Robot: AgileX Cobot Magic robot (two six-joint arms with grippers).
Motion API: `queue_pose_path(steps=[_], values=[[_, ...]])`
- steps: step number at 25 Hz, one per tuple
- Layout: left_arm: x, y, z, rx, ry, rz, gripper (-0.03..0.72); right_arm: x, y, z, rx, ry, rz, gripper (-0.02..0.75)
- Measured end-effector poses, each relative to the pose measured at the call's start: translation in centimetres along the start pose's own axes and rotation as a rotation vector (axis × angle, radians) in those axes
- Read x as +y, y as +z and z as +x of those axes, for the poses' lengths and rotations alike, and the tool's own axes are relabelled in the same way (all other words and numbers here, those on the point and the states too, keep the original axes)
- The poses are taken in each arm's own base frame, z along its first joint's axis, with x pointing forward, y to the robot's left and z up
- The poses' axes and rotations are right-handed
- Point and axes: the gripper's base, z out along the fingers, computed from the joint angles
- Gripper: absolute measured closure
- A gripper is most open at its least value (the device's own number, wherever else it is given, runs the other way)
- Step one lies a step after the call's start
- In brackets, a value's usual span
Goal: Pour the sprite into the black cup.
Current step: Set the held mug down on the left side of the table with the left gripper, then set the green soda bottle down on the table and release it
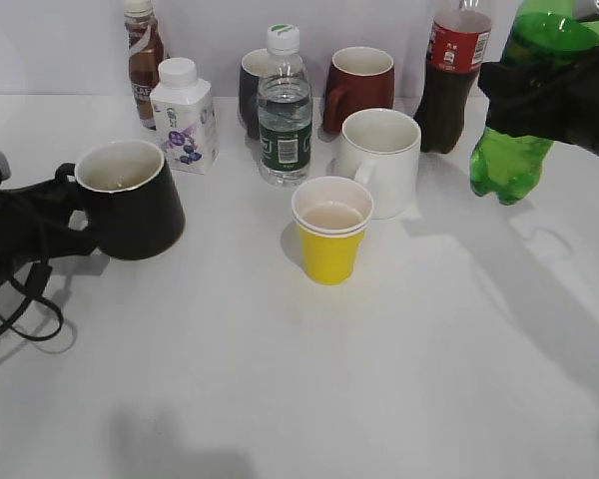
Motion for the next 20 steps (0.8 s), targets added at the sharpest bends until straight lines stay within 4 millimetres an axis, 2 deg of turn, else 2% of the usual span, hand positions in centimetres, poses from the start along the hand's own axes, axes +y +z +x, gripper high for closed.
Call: queue_pose_path(steps=[4, 9, 14, 19, 20], values=[[0.0, -1.0, 0.6, 0.029, 0.001, -0.001, 0.463, 0.0, 0.0, 0.0, 0.001, 0.002, 0.001, 0.318], [0.1, -3.9, 1.3, 0.076, 0.003, -0.001, 0.437, -0.3, 0.7, 1.3, 0.03, 0.049, 0.036, 0.318], [0.2, -6.3, 0.1, 0.037, -0.004, -0.001, 0.435, -0.5, 1.7, 4.2, 0.073, 0.061, 0.048, 0.318], [0.2, -7.7, -1.2, -0.022, -0.006, 0.0, 0.433, -0.4, 0.7, 6.0, 0.081, 0.051, 0.048, 0.317], [0.2, -7.9, -1.5, -0.038, -0.006, 0.0, 0.433, -0.4, 0.4, 6.3, 0.078, 0.039, 0.047, 0.288]])
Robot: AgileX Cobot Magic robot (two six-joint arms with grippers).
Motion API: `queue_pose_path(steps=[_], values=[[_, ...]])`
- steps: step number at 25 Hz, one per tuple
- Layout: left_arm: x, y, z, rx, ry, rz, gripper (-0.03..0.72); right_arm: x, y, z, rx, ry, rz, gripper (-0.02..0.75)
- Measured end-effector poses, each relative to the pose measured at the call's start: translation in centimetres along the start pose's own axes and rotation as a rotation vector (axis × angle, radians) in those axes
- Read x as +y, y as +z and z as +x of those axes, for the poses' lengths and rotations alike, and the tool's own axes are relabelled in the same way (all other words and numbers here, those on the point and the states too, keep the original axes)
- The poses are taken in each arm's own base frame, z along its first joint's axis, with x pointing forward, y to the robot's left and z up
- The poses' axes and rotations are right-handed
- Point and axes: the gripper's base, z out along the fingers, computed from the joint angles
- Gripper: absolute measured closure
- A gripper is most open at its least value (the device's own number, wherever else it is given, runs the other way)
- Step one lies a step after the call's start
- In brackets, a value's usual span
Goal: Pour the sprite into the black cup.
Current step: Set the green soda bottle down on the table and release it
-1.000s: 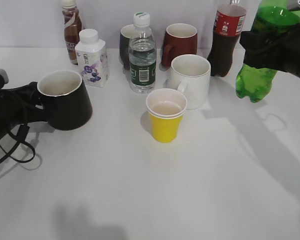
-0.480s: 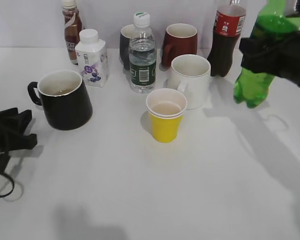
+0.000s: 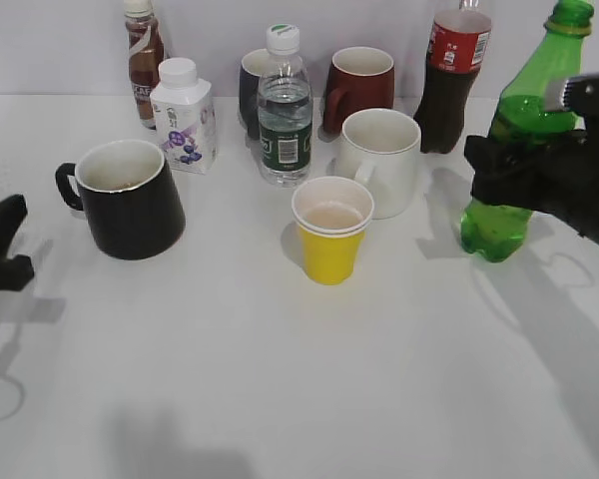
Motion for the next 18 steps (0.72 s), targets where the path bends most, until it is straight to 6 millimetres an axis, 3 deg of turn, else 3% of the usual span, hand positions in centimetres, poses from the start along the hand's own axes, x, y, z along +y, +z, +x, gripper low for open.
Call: queue_pose_path(steps=[3, 6, 8, 12, 13, 15, 18], values=[[0.0, -0.4, -1.1, -0.045, -0.002, 0.002, 0.433, 0.0, -0.4, 0.0, -0.047, -0.054, 0.0, 0.127], [0.0, -1.2, -2.1, -0.028, -0.008, -0.002, 0.433, 0.0, -0.5, -1.1, -0.116, -0.107, 0.003, 0.094], [0.2, -2.0, -3.0, 0.01, -0.028, -0.019, 0.433, 0.1, -0.7, -3.0, -0.181, -0.115, 0.005, 0.087], [0.0, -3.6, -7.9, 0.134, -0.083, -0.008, 0.433, 0.5, -2.7, -8.9, -0.319, -0.139, -0.01, 0.087], [-0.1, -4.4, -10.0, 0.114, -0.09, 0.004, 0.433, 0.6, -3.7, -10.6, -0.339, -0.149, -0.017, 0.087], [-0.3, -7.0, -14.1, 0.059, -0.081, 0.029, 0.414, 0.9, -6.3, -13.5, -0.34, -0.155, -0.026, 0.087], [-0.3, -11.1, -18.0, -0.013, -0.04, 0.043, 0.334, 1.1, -10.8, -15.9, -0.31, -0.155, -0.03, 0.087]])
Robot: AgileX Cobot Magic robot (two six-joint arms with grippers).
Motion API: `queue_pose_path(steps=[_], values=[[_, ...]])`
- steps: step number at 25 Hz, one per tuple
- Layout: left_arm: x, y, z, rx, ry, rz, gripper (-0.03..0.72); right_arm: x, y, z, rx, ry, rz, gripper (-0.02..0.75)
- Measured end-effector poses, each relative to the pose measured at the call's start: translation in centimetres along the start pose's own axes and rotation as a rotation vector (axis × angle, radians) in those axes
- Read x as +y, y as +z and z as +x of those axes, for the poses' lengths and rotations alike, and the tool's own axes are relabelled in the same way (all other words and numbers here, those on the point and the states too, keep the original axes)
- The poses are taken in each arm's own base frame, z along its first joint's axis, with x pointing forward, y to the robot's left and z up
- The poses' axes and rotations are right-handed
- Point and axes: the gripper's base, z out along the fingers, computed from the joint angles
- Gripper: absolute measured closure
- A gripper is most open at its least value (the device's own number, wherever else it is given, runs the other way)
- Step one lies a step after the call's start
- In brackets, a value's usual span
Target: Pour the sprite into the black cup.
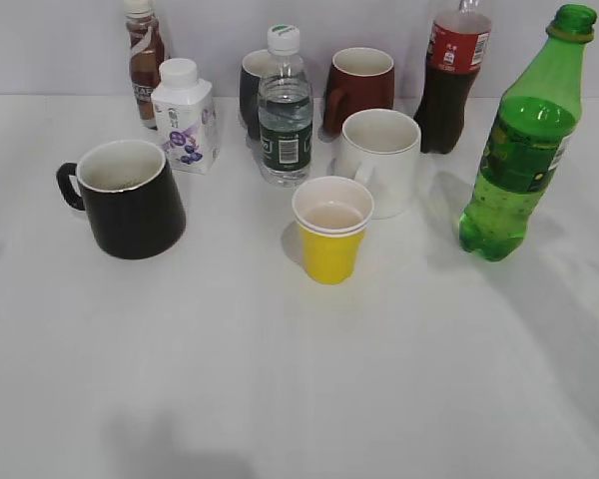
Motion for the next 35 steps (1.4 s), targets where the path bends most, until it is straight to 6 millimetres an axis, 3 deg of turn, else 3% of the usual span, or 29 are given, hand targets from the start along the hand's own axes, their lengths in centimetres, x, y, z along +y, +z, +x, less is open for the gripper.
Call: queue_pose_path(steps=[3, 6, 11, 14, 16, 20, 24, 35], values=[[0.0, -3.7, -1.0, 0.043, 0.044, -0.009, 0.272, -0.2, -4.5, -1.7, 0.102, 0.002, 0.001, 0.087], [0.1, -7.2, 0.1, 0.138, 0.06, -0.022, 0.257, -0.4, -9.9, -2.5, 0.21, 0.009, 0.007, 0.089], [0.3, -12.0, 3.2, 0.297, 0.066, -0.039, 0.253, -0.2, -18.4, -0.5, 0.49, 0.024, 0.004, 0.099], [0.6, -13.7, 5.3, 0.332, 0.056, -0.064, 0.253, 0.0, -22.1, 1.3, 0.612, 0.047, 0.0, 0.106], [0.8, -14.0, 6.7, 0.336, 0.053, -0.081, 0.253, 0.2, -23.5, 2.6, 0.647, 0.052, -0.001, 0.114], [1.0, -13.4, 7.9, 0.342, 0.054, -0.086, 0.262, 0.5, -24.1, 4.8, 0.67, 0.059, -0.007, 0.13], [1.0, -12.7, 8.2, 0.315, 0.055, -0.084, 0.284, 0.6, -23.2, 4.9, 0.586, 0.061, -0.002, 0.142], [1.0, -12.7, 8.1, 0.308, 0.055, -0.088, 0.353, 0.6, -22.5, 5.0, 0.583, 0.067, -0.002, 0.144]])
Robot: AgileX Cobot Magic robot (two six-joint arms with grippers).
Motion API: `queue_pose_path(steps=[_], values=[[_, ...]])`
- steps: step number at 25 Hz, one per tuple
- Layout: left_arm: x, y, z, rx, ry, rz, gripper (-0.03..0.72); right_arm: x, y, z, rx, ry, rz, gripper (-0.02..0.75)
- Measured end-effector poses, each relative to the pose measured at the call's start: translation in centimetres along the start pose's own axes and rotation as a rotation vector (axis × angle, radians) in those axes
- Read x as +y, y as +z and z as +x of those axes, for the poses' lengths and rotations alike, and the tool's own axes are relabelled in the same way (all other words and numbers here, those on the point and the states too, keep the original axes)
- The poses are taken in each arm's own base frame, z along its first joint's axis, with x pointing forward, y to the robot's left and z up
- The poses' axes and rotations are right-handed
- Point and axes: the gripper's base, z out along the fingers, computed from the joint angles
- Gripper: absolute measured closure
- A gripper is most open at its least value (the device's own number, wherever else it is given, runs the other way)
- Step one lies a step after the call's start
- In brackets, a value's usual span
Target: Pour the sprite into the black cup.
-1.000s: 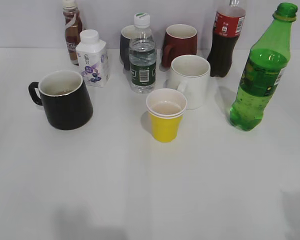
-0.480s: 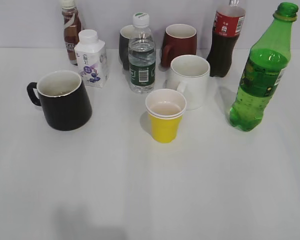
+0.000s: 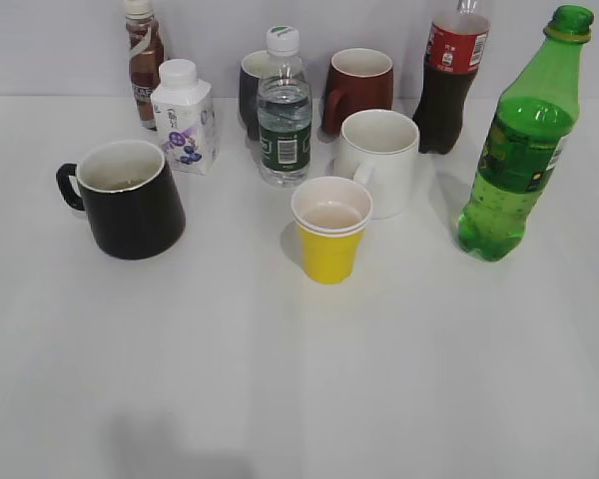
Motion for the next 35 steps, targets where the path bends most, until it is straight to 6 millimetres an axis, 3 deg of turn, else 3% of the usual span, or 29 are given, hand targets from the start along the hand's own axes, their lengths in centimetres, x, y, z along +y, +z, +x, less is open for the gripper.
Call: queue_pose_path(steps=[9, 35], values=[[-0.18, -0.11, 0.04, 0.005, -0.091, -0.188, 0.426, 0.09, -0.32, 0.15, -0.009, 0.097, 0.19, 0.145], [-0.18, -0.12, 0.04, 0.003, -0.092, -0.192, 0.446, 0.17, -0.4, 0.2, -0.015, 0.105, 0.194, 0.146]])
